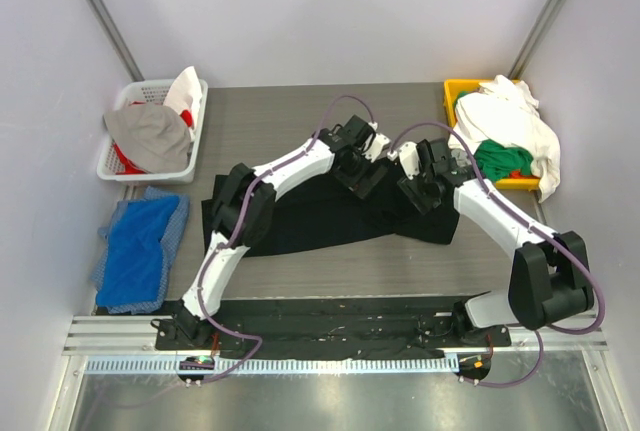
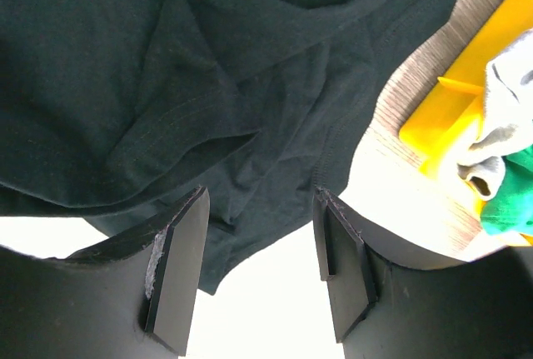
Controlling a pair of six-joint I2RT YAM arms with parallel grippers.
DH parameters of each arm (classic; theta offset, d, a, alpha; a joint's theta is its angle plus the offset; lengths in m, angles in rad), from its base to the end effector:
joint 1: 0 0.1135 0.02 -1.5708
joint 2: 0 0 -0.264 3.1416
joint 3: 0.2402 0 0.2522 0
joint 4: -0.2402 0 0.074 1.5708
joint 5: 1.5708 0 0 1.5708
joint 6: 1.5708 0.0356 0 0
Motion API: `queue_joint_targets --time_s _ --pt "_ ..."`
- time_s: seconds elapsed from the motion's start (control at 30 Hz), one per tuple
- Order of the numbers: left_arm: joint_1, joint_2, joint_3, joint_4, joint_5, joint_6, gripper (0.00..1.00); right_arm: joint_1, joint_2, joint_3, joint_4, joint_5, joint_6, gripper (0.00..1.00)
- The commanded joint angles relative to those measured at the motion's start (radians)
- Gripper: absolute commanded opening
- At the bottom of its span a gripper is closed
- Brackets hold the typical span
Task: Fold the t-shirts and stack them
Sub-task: Fold the other side of the tshirt into a rectangle
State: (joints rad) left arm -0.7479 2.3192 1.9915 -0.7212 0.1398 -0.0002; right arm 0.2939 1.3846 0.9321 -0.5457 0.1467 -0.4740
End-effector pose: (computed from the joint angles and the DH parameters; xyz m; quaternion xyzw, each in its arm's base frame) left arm 0.3671 -0.3473 0.1902 0.3688 0.8906 -0.1569 0.2149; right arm 0.2665 0.0752 0.2280 -0.3392 0.8948 -0.0953 0.2742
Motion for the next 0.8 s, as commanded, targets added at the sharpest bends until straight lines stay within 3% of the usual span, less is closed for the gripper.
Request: queue_joint_targets --time_s 0.0,0.43,0.77 --pt "-0.011 0.032 0.044 0.028 -0.052 -0.004 1.00 -0.004 -0.024 0.002 0.033 -0.042 0.017 0.60" --pt "-0.030 0.043 0.027 0.019 -0.089 0.028 1.00 -0.004 0.048 -0.002 0.076 -0.090 0.002 0.59" --pt "-0.031 0.025 -0.002 0.022 -0.092 0.038 1.00 -0.004 0.102 -0.058 0.141 -0.101 -0.029 0.53"
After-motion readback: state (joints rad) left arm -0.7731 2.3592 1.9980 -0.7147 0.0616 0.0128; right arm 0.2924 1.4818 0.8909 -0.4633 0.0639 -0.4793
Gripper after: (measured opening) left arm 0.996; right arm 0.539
